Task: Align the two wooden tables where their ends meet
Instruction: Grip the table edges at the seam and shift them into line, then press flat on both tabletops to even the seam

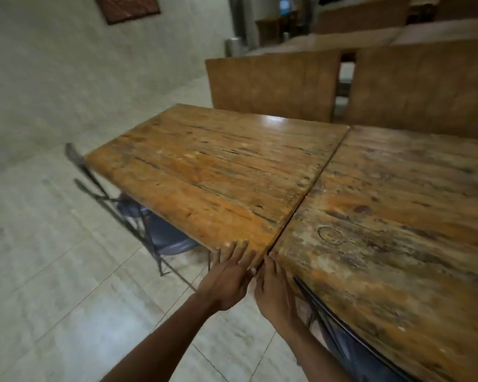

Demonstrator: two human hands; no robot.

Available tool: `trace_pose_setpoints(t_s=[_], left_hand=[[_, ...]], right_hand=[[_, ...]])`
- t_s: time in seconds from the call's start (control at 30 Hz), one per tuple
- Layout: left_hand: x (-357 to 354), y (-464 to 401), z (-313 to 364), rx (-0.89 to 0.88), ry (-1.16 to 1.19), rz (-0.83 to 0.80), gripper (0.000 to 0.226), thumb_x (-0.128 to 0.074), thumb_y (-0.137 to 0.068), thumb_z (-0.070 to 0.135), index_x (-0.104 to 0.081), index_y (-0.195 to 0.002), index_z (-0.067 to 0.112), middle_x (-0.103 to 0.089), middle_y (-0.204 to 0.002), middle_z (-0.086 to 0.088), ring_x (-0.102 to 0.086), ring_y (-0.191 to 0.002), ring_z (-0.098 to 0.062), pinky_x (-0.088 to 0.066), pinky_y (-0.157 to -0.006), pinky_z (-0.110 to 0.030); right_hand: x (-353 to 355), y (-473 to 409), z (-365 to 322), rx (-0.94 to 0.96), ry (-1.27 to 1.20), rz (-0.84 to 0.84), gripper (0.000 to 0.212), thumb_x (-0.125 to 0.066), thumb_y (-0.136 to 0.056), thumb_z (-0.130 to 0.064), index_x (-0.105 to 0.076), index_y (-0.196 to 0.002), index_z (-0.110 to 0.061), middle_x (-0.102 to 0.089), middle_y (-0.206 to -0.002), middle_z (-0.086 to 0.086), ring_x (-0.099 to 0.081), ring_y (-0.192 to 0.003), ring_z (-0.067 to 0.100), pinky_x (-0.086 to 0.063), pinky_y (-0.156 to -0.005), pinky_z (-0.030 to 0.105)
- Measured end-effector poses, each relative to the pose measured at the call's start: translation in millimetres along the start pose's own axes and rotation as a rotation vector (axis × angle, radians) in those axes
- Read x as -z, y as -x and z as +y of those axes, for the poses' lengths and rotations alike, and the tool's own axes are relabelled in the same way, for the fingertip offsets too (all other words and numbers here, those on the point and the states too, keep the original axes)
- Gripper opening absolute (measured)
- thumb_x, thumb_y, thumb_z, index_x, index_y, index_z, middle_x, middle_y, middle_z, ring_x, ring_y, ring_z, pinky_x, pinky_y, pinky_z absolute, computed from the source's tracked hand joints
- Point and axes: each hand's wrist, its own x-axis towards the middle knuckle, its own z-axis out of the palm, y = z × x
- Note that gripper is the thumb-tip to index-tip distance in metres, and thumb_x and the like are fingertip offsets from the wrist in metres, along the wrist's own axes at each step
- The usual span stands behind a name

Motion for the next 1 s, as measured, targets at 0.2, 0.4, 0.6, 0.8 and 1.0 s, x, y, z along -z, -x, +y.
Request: trace_pose_setpoints(t_s=[0.2, 0.4, 0.6, 0.8, 1.0], left_hand=[[-52.3, -124.6, -65.0, -0.195, 0.064, -0.113, 0.063, -0.018, -0.106, 0.049, 0.0, -0.161, 0.025, 0.013, -0.17, -0.004, 0.018, -0.154, -0.034, 0.009, -0.122, -0.062], [-94.0, -202.7, -93.2, -0.346, -0.001, -0.064, 0.067, -0.013, -0.099, 0.061, -0.007, -0.16, 0.033, 0.009, -0.171, -0.005, 0.017, -0.153, -0.043, 0.004, -0.116, -0.074], [-111.5, -216.6, -98.0, -0.394, 0.004, 0.047, 0.067, -0.009, -0.1, 0.064, -0.007, -0.16, 0.035, -0.002, -0.172, -0.002, 0.007, -0.155, -0.043, 0.002, -0.116, -0.075], [-108.0, -224.1, -94.1, -0.397, 0.006, 0.052, 0.067, -0.015, -0.1, 0.063, -0.01, -0.16, 0.034, 0.001, -0.172, -0.003, 0.01, -0.154, -0.044, 0.002, -0.116, -0.075], [-105.2, -232.3, -86.7, -0.382, -0.004, 0.056, 0.067, -0.019, -0.1, 0.061, -0.013, -0.16, 0.032, 0.001, -0.172, -0.004, 0.009, -0.154, -0.045, 0.003, -0.116, -0.074]], right_hand=[[-36.3, -101.6, 36.6, -0.299, 0.108, 0.297, 0.055, -0.035, -0.105, -0.026, -0.028, -0.157, -0.009, -0.02, -0.168, 0.009, -0.007, -0.157, 0.028, -0.012, -0.127, 0.042], [-46.5, -138.0, 74.9, -0.31, 0.426, 0.344, 0.055, -0.027, -0.107, -0.031, -0.026, -0.158, -0.011, -0.024, -0.166, 0.011, -0.014, -0.156, 0.032, -0.009, -0.127, 0.048], [-50.5, -144.5, 73.9, -0.34, 0.519, 0.339, 0.055, -0.027, -0.106, -0.031, -0.026, -0.158, -0.012, -0.022, -0.167, 0.009, -0.012, -0.156, 0.03, -0.008, -0.127, 0.05], [-51.9, -144.4, 69.2, -0.353, 0.508, 0.327, 0.058, -0.021, -0.105, -0.034, -0.021, -0.159, -0.012, -0.015, -0.169, 0.007, -0.004, -0.157, 0.029, -0.008, -0.127, 0.052], [-50.2, -146.7, 72.2, -0.343, 0.515, 0.318, 0.058, -0.023, -0.105, -0.032, -0.018, -0.16, -0.013, -0.014, -0.17, 0.005, -0.002, -0.157, 0.028, -0.008, -0.127, 0.052]])
